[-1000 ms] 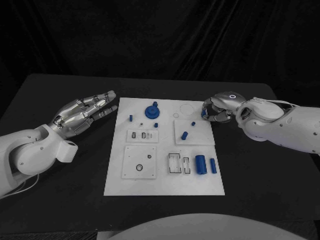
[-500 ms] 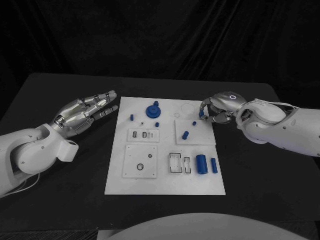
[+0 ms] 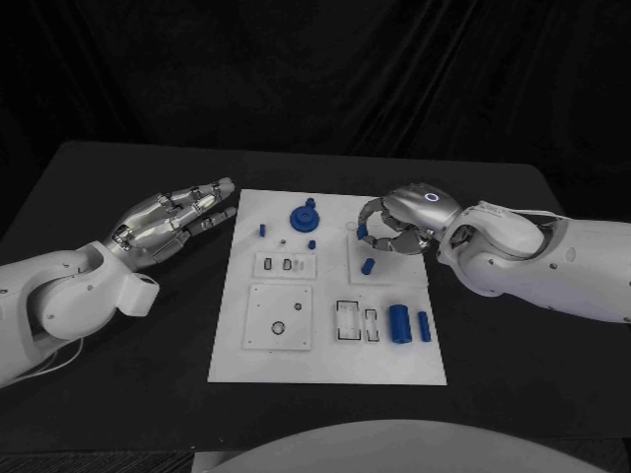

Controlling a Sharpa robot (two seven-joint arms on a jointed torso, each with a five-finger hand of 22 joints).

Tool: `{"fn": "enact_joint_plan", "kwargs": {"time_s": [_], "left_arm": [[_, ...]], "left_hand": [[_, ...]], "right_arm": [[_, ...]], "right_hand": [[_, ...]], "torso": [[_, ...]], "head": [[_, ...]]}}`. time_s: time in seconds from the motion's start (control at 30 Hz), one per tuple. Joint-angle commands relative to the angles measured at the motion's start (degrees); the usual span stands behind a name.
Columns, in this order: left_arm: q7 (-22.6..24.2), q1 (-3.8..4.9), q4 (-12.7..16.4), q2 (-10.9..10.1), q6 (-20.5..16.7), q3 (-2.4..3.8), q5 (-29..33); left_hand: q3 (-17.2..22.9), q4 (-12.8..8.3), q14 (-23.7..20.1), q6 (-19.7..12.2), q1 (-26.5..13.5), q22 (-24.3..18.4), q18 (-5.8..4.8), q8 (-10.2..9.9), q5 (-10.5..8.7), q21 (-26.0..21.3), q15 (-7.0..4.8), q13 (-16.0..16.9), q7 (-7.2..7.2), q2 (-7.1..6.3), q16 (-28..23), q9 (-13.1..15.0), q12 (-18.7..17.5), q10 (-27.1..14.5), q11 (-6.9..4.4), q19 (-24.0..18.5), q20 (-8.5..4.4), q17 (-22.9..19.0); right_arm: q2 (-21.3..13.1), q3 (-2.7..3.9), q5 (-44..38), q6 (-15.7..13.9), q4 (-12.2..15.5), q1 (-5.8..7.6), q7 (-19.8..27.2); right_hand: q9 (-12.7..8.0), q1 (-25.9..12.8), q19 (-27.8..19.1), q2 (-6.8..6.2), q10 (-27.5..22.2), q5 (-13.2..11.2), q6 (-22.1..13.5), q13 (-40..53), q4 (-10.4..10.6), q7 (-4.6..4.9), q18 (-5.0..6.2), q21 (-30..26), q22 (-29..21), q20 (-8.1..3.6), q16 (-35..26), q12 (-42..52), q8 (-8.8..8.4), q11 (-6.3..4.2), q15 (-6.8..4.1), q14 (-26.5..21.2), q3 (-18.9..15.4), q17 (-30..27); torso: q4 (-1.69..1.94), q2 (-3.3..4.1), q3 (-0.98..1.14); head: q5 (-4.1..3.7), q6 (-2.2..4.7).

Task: Assemble the parts on the task board

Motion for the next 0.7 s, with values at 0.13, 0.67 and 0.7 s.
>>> {"fn": "enact_joint_plan", "kwargs": {"time_s": [0.13,0.67,0.7], "left_arm": [[0.38,-0.07,0.01,0.25,0.81,0.05,0.03],[0.18,-0.07,0.0,0.68,0.7,0.05,0.03],[0.21,-0.07,-0.06,0.78,0.75,0.05,0.03]], "left_hand": [[0.2,0.07,-0.09,-0.3,0.18,0.07,1.13,0.11,0.34,0.26,0.48,0.05,0.24,0.04,0.25,0.04,0.17,0.27,0.18,0.1,0.31,0.06],[0.5,-0.02,-0.1,-0.18,0.19,0.07,1.13,0.16,0.35,0.26,0.44,0.06,0.25,0.02,0.24,0.06,0.28,0.31,0.19,0.1,0.3,0.05],[0.5,-0.02,-0.1,-0.18,0.19,0.07,1.13,0.16,0.35,0.26,0.44,0.06,0.25,0.02,0.24,0.06,0.28,0.31,0.19,0.1,0.3,0.05]], "right_arm": [[2.26,0.04,-2.01,2.93,1.22,0.09,-2.41],[8.27,0.04,-4.14,7.28,-1.04,-0.15,-4.95],[8.68,0.04,-4.19,7.48,-1.28,-0.22,-5.18]], "right_hand": [[-0.06,0.85,1.01,0.04,6.0,0.23,0.14,15.06,-0.59,0.15,-0.32,-0.5,11.36,-0.38,-0.08,0.21,-0.03,0.03,-0.23,4.78,0.2,9.84],[-0.27,0.6,1.32,0.05,6.0,-0.4,-0.57,15.06,-0.92,0.51,-0.47,0.16,11.54,-0.24,0.51,0.21,-0.74,0.33,-0.01,4.95,0.31,10.48],[-0.28,0.57,1.37,0.05,6.0,-0.41,-0.6,15.06,-0.94,0.53,-0.49,0.26,11.57,-0.23,0.52,0.21,-0.78,0.34,0.0,4.95,0.31,10.48]], "torso": [[0.21,0.03,-0.06],[0.25,-0.24,-0.05],[0.3,-0.23,-0.04]], "head": [[-0.14,-0.19],[0.99,-0.81],[0.98,-0.89]]}}
